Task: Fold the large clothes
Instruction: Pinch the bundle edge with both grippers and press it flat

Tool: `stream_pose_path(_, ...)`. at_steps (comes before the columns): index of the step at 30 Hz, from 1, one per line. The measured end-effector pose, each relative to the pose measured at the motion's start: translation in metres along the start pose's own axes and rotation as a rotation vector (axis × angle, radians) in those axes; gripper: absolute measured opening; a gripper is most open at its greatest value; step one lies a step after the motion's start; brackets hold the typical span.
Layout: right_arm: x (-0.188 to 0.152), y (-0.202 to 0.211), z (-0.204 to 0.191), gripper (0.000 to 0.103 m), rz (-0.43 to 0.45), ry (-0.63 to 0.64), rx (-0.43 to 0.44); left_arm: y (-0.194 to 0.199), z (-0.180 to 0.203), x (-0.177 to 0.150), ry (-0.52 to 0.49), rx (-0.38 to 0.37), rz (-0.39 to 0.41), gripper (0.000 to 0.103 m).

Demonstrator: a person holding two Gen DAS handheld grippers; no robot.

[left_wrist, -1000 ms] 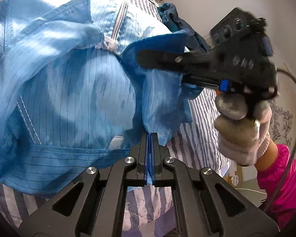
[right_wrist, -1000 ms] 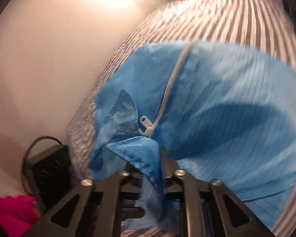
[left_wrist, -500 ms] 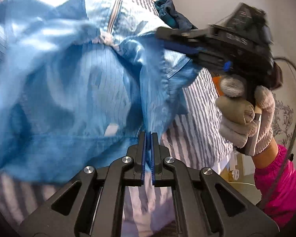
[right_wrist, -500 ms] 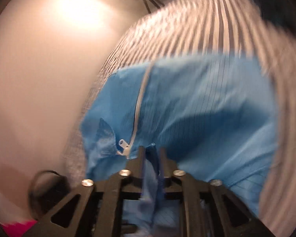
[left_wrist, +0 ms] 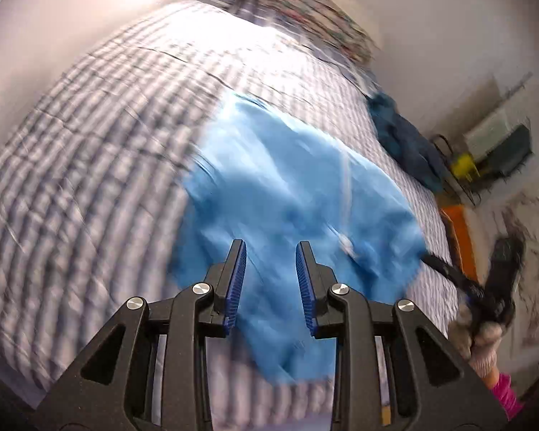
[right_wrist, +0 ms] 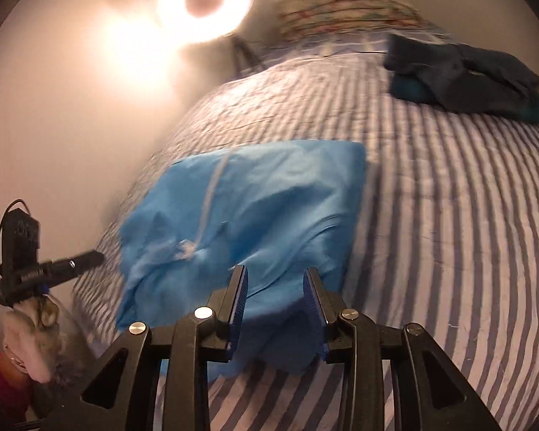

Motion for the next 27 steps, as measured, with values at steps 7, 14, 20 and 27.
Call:
stream_pose_path(7,-0.002,-0.005,0.031,0.058,0.039,-0.210,0.069,-0.016,-0.048,0.026,0.148,-0.023,-0.032,0.032)
stream_pose_path(14,0.003,-0.027,0.040,0.003,-0.029,-0.271,0.235,-0.048,-0.051,0.037,0.128,-0.094,-0.114,0.000)
stream_pose_path(20,-0.011,-0.008,0.040,0.000,-0.001,-0.273,0.391,-0.040,-0.059,0.028,0.144,-0.149,-0.136,0.000)
stream_pose_path(27,-0.034,-0.040,0.047,0.010,-0.106,-0.247,0.287,-0.048,-0.060,0.021,0.102,-0.014,-0.180,0.000)
Point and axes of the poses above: each gripper's, at about its wrist camera, not at the fingertips, and y roughly against the way its jaws point, z to its right, x to its top, the point moved 2 cm from there along -y, roughly the way its jaws point, and after that the axes turned 13 degrees about -z, right-handed, at the moved point
